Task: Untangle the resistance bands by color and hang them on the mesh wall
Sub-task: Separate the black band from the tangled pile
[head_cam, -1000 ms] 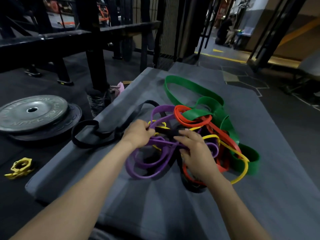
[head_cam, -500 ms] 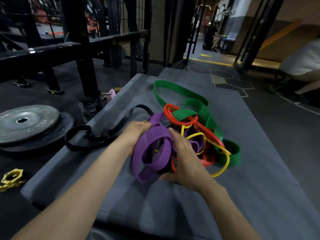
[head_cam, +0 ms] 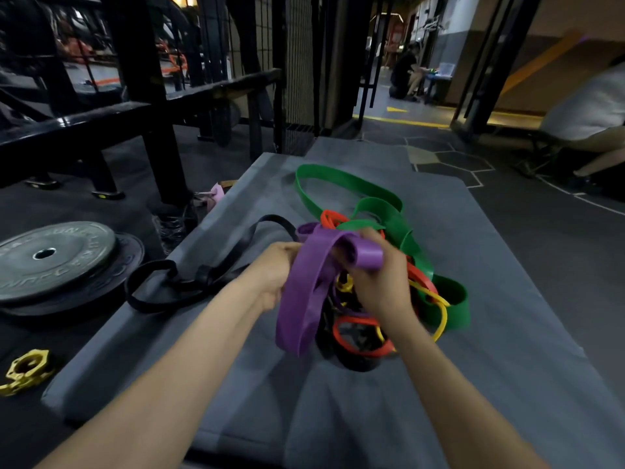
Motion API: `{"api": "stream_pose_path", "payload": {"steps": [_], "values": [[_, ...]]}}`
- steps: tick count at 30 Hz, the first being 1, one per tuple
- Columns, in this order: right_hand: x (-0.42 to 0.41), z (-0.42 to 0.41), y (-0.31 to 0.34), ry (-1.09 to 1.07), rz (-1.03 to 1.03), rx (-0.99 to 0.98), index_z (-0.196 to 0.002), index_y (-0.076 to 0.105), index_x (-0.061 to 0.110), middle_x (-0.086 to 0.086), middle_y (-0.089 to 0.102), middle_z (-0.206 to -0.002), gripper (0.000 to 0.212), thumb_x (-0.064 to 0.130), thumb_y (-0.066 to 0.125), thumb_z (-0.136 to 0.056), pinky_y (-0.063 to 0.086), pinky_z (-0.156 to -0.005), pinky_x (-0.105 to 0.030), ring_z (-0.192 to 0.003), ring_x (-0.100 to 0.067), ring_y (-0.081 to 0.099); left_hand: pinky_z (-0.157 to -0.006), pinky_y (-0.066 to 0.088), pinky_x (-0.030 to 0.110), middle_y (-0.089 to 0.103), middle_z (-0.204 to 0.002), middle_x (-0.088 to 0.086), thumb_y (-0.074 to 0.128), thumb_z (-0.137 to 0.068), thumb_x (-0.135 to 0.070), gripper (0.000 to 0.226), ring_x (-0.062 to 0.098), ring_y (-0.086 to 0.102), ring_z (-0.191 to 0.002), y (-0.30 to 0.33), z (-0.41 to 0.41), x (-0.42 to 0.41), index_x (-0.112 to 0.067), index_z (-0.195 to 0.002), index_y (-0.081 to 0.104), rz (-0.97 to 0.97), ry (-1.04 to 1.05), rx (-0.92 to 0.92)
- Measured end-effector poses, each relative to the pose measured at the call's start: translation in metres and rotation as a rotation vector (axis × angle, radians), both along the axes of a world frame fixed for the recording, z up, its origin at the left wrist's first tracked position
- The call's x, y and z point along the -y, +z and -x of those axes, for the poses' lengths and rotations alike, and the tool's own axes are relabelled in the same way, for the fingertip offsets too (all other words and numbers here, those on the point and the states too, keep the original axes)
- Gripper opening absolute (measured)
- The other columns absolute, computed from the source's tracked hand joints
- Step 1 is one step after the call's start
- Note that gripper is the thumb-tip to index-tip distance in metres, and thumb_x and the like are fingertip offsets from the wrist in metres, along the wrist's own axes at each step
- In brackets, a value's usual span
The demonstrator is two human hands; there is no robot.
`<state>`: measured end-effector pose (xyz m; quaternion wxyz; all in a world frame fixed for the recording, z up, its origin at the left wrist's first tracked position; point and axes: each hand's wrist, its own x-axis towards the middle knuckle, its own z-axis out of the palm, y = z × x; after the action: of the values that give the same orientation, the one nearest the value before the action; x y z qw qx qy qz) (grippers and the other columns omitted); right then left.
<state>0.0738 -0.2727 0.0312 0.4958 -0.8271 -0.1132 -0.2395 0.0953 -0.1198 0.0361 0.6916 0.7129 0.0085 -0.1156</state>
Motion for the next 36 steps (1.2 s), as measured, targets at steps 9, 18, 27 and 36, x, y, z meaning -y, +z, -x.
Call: {"api": "stream_pose_path", "payload": {"steps": [9, 18, 27, 36], "values": [[0.014, -0.011, 0.036, 0.088, 0.077, -0.127, -0.095, 0.063, 0.021, 0.003, 0.069, -0.084, 0.037, 0.022, 0.084, -0.065, 0.051, -0.070, -0.030, -0.074, -0.012, 0.064, -0.046, 0.054, 0.028, 0.065, -0.053, 0.005, 0.053, -0.091, -0.031, 0.035, 0.018, 0.062, -0.044, 0.049, -0.028, 0.022, -0.011, -0.067, 0.067, 0.343, 0.043, -0.268], [0.007, 0.008, 0.040, 0.372, -0.443, -0.331, -0.101, 0.061, 0.010, -0.004, 0.067, -0.090, 0.035, 0.011, 0.077, -0.070, 0.054, -0.079, -0.028, -0.082, -0.012, 0.062, -0.076, 0.048, 0.035, 0.057, -0.079, 0.008, 0.050, -0.092, -0.028, 0.017, 0.022, 0.053, -0.069, 0.051, -0.037, 0.060, -0.013, -0.085, 0.053, 0.275, 0.257, -0.110], [0.090, -0.023, 0.048, -0.464, -0.718, -0.262, -0.083, 0.065, 0.008, -0.004, 0.061, -0.072, 0.011, 0.010, 0.073, -0.075, 0.049, -0.062, -0.032, -0.067, -0.020, 0.059, -0.078, 0.041, 0.023, 0.064, -0.109, 0.015, 0.040, -0.098, -0.032, 0.041, 0.017, 0.059, -0.090, 0.031, -0.031, 0.078, 0.001, -0.111, 0.061, -0.162, -0.021, -0.032], [0.135, -0.026, 0.007, -0.869, -0.119, -0.626, -0.135, 0.028, -0.008, -0.027, 0.032, -0.141, 0.097, 0.045, 0.076, -0.069, 0.027, -0.107, -0.044, -0.131, -0.041, 0.028, -0.103, 0.040, 0.038, 0.045, -0.131, 0.023, 0.066, -0.076, -0.013, 0.053, 0.038, 0.046, -0.121, -0.056, -0.024, 0.042, -0.002, -0.124, 0.044, -0.779, 0.218, -0.115]]}}
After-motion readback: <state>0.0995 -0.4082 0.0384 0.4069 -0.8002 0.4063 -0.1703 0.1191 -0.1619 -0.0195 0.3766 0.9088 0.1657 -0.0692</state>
